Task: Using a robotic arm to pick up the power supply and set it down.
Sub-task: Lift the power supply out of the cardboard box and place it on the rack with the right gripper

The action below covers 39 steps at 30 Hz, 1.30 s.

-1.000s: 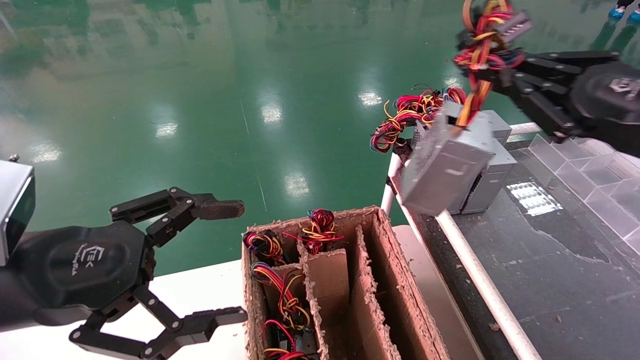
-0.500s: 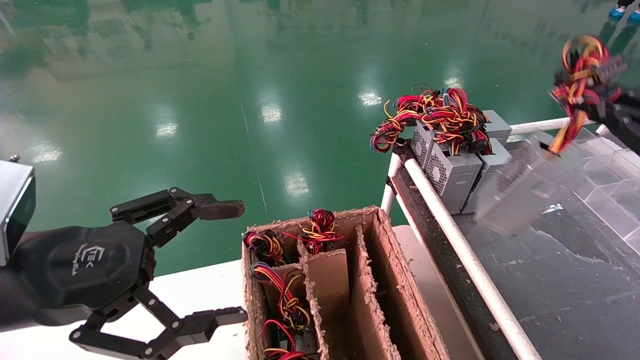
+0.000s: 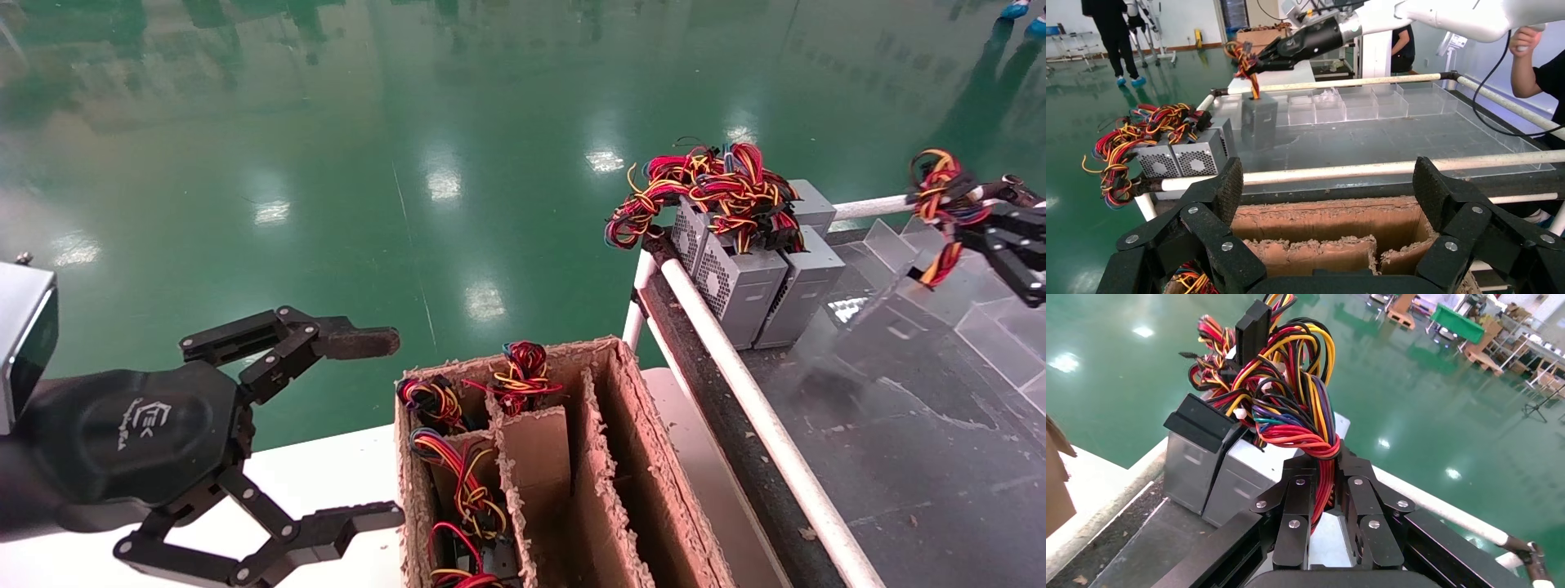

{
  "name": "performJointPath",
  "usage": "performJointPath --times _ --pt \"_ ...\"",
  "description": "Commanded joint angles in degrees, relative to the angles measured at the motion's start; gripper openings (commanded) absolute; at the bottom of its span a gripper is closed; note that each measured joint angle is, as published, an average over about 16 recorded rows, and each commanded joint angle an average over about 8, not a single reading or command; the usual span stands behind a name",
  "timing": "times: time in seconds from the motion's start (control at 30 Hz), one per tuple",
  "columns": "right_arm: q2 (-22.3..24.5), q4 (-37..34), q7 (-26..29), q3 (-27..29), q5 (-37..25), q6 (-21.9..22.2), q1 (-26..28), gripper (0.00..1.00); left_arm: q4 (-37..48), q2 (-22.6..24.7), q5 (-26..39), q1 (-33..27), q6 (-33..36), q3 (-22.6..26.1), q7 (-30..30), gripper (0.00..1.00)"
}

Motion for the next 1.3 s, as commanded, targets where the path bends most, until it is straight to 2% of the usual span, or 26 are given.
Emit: performJointPath --times 0.03,0.27,0.73,1.0,1.3 --pt "-1.13 -1.64 -1.06 -0.5 -0.97 0.79 0.95 0.0 0.0 0.0 0.0 0.0 0.0 0.0 0.0 1.0" --pt "-5.61 -7.85 -3.69 -2.16 -3.81 3.1 6.12 0.0 0.0 0.0 0.0 0.0 0.0 0.01 0.0 1.0" --pt "-12.24 -18.75 -8.87 -3.91 -6.5 4.51 13.97 0.0 0.0 0.0 -0.01 0.0 -0.01 0.01 0.01 1.0" --pt "-16.22 -24.42 -12.18 -4.05 -6.9 7.1 16.98 0.0 0.0 -0.01 -0.01 0.0 -0.01 0.02 0.01 1.0" --pt "-18.68 -28.45 -16.55 -3.44 -6.0 6.79 18.74 0.0 0.0 -0.01 -0.02 -0.01 -0.01 0.02 0.01 1.0"
